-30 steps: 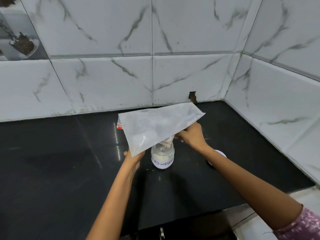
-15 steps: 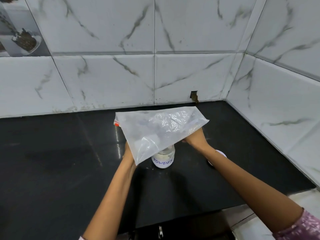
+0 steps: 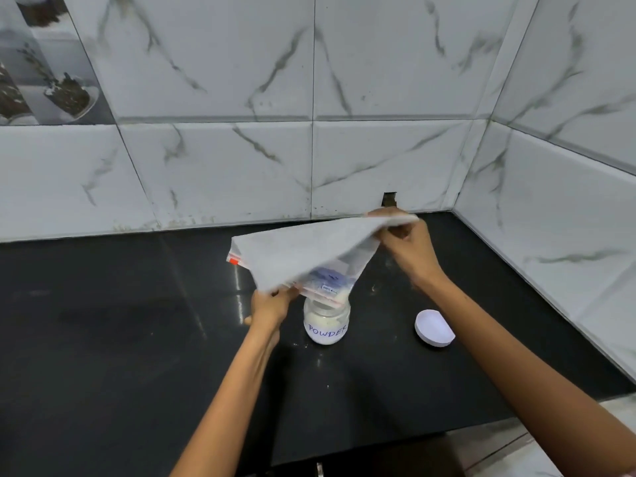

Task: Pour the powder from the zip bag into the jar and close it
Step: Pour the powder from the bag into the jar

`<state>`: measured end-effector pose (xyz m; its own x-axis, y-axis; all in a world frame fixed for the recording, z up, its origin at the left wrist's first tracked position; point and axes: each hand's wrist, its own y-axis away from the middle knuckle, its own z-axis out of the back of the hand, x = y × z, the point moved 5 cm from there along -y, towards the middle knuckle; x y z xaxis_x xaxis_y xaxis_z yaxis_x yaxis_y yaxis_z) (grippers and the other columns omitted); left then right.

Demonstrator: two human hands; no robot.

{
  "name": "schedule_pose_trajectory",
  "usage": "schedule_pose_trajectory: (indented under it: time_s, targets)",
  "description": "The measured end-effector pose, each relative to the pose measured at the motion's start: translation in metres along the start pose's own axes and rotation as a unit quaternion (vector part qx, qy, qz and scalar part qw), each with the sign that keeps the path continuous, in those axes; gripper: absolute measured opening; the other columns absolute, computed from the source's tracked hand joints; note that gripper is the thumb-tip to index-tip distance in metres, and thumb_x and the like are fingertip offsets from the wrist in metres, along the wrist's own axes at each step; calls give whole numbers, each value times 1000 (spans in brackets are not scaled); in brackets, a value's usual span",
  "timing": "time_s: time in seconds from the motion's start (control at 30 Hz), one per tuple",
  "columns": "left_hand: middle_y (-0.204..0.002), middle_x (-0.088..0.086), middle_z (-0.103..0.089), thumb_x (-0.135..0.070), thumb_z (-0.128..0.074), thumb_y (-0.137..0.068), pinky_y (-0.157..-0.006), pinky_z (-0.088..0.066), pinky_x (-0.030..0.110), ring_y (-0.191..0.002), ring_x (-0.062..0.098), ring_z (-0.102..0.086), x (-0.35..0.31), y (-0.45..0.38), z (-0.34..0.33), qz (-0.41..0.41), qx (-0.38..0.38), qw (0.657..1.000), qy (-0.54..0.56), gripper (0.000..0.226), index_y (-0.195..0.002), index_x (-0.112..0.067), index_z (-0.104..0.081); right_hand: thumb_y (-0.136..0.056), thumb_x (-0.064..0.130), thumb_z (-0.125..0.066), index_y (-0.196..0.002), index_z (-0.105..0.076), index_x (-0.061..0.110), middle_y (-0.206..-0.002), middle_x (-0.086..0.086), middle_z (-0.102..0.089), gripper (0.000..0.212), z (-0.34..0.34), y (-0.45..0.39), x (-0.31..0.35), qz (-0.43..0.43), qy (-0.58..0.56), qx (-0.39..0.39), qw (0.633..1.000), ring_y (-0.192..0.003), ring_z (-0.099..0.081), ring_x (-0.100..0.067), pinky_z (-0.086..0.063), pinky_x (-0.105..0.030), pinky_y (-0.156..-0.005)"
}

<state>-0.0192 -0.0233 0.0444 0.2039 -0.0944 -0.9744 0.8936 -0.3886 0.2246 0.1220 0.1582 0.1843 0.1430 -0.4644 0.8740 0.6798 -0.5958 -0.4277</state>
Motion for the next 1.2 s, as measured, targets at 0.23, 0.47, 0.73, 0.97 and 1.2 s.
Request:
schedule_pose_trajectory:
  time_s: [0.23,0.47,0.73,0.97,1.2]
  targets:
    - [-71,5,-68,-20,-77,-78,-79,-45,30,-69,10,-58,-3,7,5,-77,7,997,30,20,-71,-3,-69,-87,37,-65,-55,-37,-10,-56,-13,-32,64,11,-26,13,-51,87,-22,995,-54,-29,-21,-22,-31,-57]
    - [-88,4,-75,-15,-68,-86,-77,-48,13,-86,4,-68,3,4,1,-99,72,989,84,16,-90,0,-68,-82,22,-72,-80,-68,11,-68,-4,-69,12,21,-35,8,-188,-40,60,980,-48,-65,-7,-56,-19,-50]
    - [-120,5,-67,-19,-54,-96,-102,-41,27,-115,10,-59,1,4,-7,-133,149,978,64,25,-117,-7,-58,-88,20,-66,-104,-64,-5,-82,-14,-70,30,16,-33,9,-176,-87,39,980,-61,-72,-14,-58,-22,-56]
    - [-129,-7,-60,-26,-50,-97,-103,-39,26,-120,1,-54,1,2,-10,-146,154,976,54,36,-132,-16,-48,-91,20,-62,-92,-67,1,-87,-18,-71,20,7,-24,14,-106,-74,44,991,-73,-74,-20,-58,-21,-66]
    - [-106,5,-74,-17,-64,-89,-88,-52,19,-105,15,-68,-5,6,-11,-177,157,966,102,31,-119,-10,-59,-94,17,-57,-93,-66,-1,-84,-12,-71,20,7,-26,24,-75,-77,62,992,-75,-73,-19,-60,-24,-73]
